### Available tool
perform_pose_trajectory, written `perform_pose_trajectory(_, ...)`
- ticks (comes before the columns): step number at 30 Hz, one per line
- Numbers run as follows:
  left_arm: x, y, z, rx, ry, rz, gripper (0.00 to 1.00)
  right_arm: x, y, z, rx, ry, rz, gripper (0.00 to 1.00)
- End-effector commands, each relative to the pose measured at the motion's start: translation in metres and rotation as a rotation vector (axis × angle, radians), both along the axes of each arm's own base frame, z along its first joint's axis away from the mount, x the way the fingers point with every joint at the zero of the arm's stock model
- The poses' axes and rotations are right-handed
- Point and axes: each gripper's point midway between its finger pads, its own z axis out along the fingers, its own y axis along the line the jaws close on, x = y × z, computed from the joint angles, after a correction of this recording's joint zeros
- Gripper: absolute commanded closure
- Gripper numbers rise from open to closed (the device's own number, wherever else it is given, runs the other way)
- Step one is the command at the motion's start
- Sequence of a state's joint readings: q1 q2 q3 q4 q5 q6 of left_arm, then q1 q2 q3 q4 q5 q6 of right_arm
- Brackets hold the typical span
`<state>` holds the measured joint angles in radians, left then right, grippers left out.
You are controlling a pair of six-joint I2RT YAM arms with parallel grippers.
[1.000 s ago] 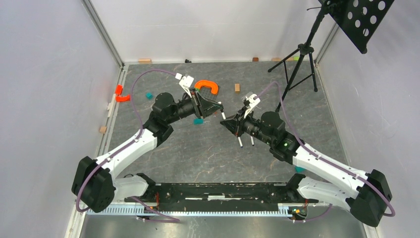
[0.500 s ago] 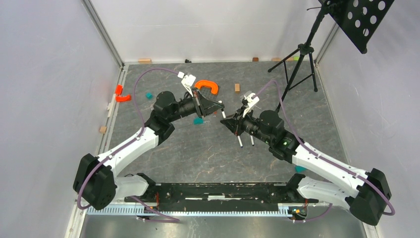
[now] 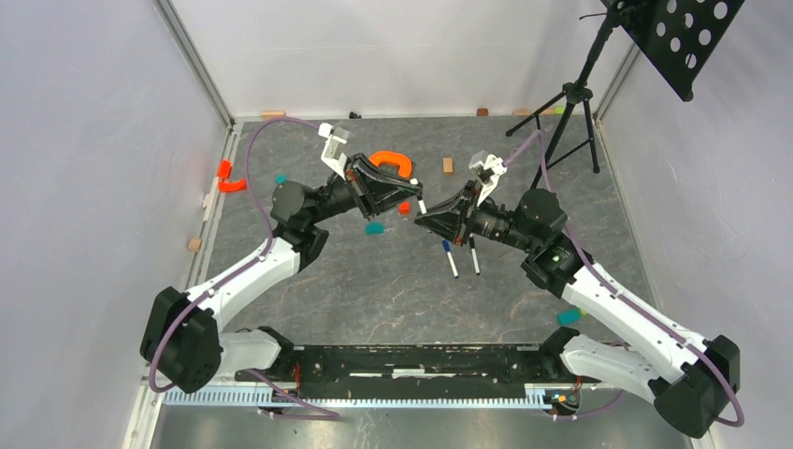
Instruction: Insert the pens into the pen caps
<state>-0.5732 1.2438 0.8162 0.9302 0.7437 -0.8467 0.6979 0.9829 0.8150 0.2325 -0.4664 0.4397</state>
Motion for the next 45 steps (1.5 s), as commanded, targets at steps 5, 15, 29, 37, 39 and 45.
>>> perform_pose_trajectory(5, -0.048, -0.008, -0.022, 0.069, -0.014, -0.282, 0.98, -0.039, -0.002, 0.116, 0.254, -0.288, 0.175, 1.00)
perform_pose_trajectory(15, 0.007, 0.034, -0.008, -0.009, 0.053, -0.016, 0.00, -0.028, -0.009, 0.085, 0.122, -0.261, 0.089, 1.00)
perform_pose_trajectory(29, 0.124, 0.149, -0.074, 0.295, 0.408, 0.885, 0.00, 0.055, -0.074, -0.059, -0.208, 0.180, -0.543, 1.00)
perform_pose_trajectory(37, 0.133, 0.163, -0.101, 0.386, 0.499, 0.972, 0.01, 0.053, -0.053, -0.170, -0.420, 0.380, -0.616, 1.00)
perform_pose_trajectory(39, 0.134, 0.163, -0.104, 0.393, 0.503, 0.973, 0.02, 0.055, -0.049, -0.192, -0.421, 0.417, -0.628, 1.00)
perform_pose_trajectory(45, 0.133, 0.160, -0.104, 0.402, 0.494, 0.952, 0.02, 0.064, -0.038, -0.244, -0.513, 0.483, -0.649, 1.00)
